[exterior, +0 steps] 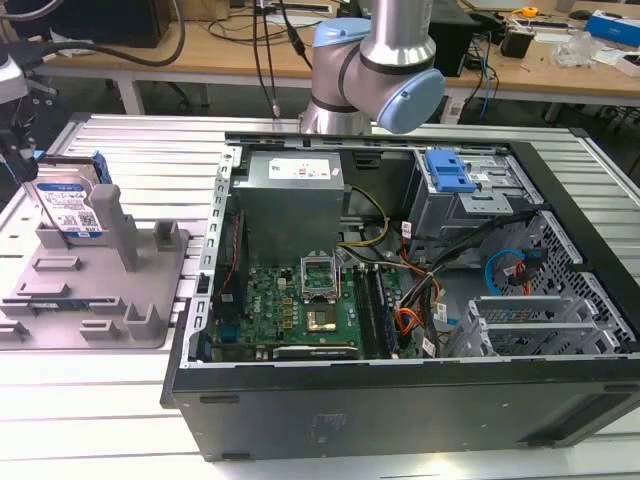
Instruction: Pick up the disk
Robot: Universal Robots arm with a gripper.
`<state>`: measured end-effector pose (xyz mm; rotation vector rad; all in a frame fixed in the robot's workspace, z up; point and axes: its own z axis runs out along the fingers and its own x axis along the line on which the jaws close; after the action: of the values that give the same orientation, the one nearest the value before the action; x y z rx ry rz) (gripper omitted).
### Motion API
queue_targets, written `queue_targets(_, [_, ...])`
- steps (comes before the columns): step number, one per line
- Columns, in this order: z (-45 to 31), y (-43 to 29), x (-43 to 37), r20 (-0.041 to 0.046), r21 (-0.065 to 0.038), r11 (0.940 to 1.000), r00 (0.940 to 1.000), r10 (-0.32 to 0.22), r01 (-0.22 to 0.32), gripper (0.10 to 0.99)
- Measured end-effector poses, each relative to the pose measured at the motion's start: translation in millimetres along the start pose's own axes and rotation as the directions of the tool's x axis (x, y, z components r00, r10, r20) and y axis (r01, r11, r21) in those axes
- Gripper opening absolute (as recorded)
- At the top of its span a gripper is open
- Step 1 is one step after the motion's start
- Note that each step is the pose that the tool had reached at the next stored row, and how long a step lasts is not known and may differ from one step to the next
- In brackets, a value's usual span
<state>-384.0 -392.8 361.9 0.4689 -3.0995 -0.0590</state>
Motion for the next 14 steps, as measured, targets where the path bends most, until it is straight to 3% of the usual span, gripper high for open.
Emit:
queue_targets(6, [0.4, 0.0, 0.0, -0.0047, 0.000, 0.9928, 0.9928, -0.120, 0.120, 0.114])
queue_targets(8, [0.7, 0.0, 0.0, -0.0069, 0.000, 0.9850, 0.9850, -0.172, 0.172, 0.235])
queue_targets(9, [0.8, -0.1, 0.0, -0.0076, 0.000, 0.9820, 0.9819, -0.189, 0.189, 0.235])
queue_targets(10, [1.0, -0.1, 0.0, -0.0088, 0.000, 0.9759, 0.9759, -0.218, 0.218, 0.416])
queue_targets(13, [1.5, -0.1, 0.0, -0.0119, 0.001, 0.9626, 0.9626, -0.271, 0.271, 0.475])
queue_targets(14, [1.9, -0.1, -0.1, -0.0135, 0.002, 0.9547, 0.9546, -0.297, 0.298, 0.541])
